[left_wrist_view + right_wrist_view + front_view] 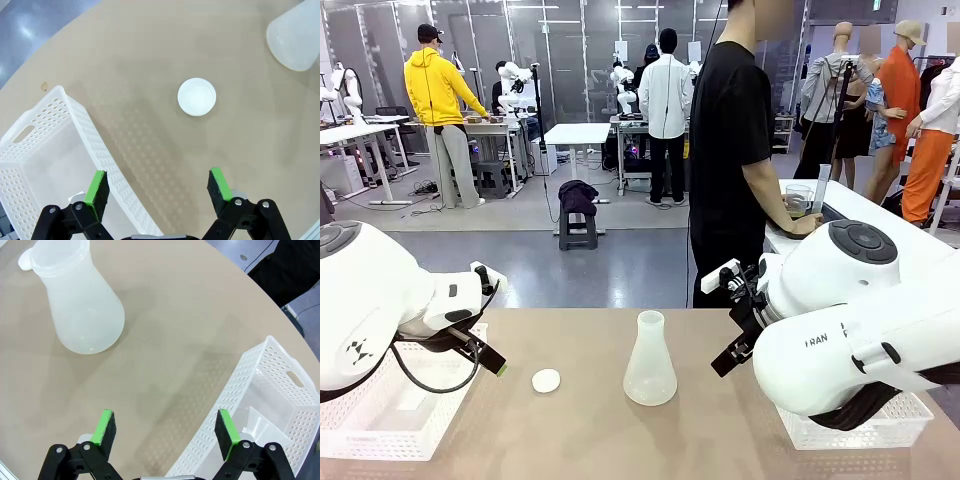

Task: Prepare the solutions needed for the experiment.
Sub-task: Pick up the Plastic Funnel and insert it into the Big flask.

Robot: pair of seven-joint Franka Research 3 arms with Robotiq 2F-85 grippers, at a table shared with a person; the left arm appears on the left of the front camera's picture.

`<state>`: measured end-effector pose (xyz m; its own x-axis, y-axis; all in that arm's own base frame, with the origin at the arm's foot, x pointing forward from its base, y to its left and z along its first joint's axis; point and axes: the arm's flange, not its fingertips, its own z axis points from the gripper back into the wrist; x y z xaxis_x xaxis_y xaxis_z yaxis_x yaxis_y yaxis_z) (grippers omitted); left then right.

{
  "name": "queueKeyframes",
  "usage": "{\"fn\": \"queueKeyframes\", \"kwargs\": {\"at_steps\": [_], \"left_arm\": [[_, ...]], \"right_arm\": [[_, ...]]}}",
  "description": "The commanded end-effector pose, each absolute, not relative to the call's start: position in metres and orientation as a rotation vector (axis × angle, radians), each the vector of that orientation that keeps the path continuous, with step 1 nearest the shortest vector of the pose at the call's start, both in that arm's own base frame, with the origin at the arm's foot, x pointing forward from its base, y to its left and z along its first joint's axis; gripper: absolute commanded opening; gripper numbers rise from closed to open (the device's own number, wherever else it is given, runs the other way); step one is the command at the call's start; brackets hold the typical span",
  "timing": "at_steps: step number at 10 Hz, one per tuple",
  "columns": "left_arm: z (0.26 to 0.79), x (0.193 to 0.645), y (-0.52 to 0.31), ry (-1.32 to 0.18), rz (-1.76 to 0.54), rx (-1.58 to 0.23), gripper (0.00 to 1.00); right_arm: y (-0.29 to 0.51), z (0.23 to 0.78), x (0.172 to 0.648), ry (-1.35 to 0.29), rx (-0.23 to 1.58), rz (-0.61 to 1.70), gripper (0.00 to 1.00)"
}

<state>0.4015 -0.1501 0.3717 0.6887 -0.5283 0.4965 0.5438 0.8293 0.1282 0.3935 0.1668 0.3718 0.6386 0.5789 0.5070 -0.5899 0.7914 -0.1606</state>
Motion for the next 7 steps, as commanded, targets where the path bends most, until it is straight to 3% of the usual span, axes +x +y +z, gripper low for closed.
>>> {"fn": "queueKeyframes", "kwargs": {"at_steps": [1, 7], "left_arm": [[0.3717, 0.4016, -0.1499, -0.546, -0.599, -0.03, 1.0], [0.3717, 0.4016, -0.1499, -0.546, -0.599, -0.03, 1.0]], "right_arm": [[0.1668, 0.3718, 0.3935, -0.571, 0.022, 0.665, 1.0], [0.1668, 0.3718, 0.3935, -0.571, 0.022, 0.665, 1.0]]}}
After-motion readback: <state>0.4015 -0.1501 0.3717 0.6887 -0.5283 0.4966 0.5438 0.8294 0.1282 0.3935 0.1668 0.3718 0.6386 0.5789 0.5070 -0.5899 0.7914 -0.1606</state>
